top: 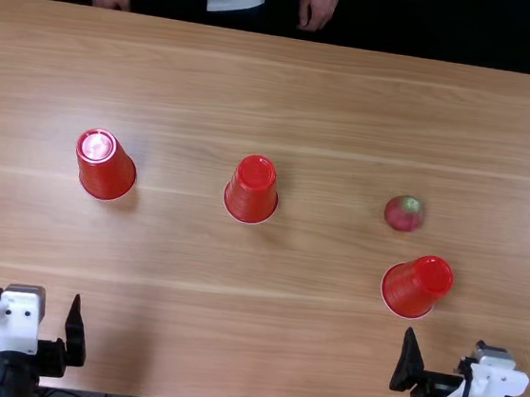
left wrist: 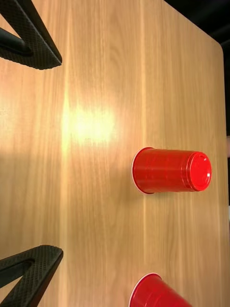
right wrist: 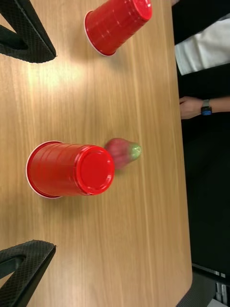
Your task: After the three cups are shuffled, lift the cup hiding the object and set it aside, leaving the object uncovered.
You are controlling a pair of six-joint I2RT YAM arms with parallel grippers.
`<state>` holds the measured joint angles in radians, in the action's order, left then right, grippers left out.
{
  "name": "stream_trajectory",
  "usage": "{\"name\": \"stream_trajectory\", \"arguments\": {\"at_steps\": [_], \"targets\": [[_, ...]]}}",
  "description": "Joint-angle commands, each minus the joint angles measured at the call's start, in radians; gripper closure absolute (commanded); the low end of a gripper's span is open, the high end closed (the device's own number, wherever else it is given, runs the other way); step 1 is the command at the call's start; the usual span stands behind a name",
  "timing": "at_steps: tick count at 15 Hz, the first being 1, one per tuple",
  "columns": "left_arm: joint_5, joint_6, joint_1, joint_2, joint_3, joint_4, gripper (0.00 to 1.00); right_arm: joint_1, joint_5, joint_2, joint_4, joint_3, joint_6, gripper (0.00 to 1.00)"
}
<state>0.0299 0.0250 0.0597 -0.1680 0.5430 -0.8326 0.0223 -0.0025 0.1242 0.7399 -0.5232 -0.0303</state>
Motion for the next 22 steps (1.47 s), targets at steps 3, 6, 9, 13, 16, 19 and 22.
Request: {"name": "stream_trajectory", "arguments": {"at_steps": [3,6,9,13,16,19,22], "targets": [[0.000,-0.001,0.031,0.127,-0.120,0.100,0.00,0.014,0.015,-0.124,-0.082,0.098,-0.003,0.00],[-0.013,0.003,0.034,0.168,-0.233,0.111,0.00,0.031,0.015,-0.124,-0.163,0.126,-0.005,0.00],[-0.017,-0.001,0.028,0.168,-0.314,0.345,0.00,0.031,0.010,-0.124,-0.258,0.138,-0.001,0.00],[-0.017,0.004,0.022,0.168,-0.433,0.614,0.00,0.031,-0.001,-0.124,-0.645,0.313,-0.003,0.00],[-0.035,0.012,0.022,0.168,-0.506,0.706,0.00,0.030,-0.027,-0.124,-0.827,0.440,-0.005,0.00],[-0.061,0.012,0.022,0.168,-0.543,0.766,0.00,0.030,-0.045,-0.124,-0.827,0.509,-0.014,0.00],[-0.061,0.004,0.022,0.168,-0.543,0.753,0.00,0.031,-0.044,-0.124,-0.807,0.509,-0.014,0.00]]}}
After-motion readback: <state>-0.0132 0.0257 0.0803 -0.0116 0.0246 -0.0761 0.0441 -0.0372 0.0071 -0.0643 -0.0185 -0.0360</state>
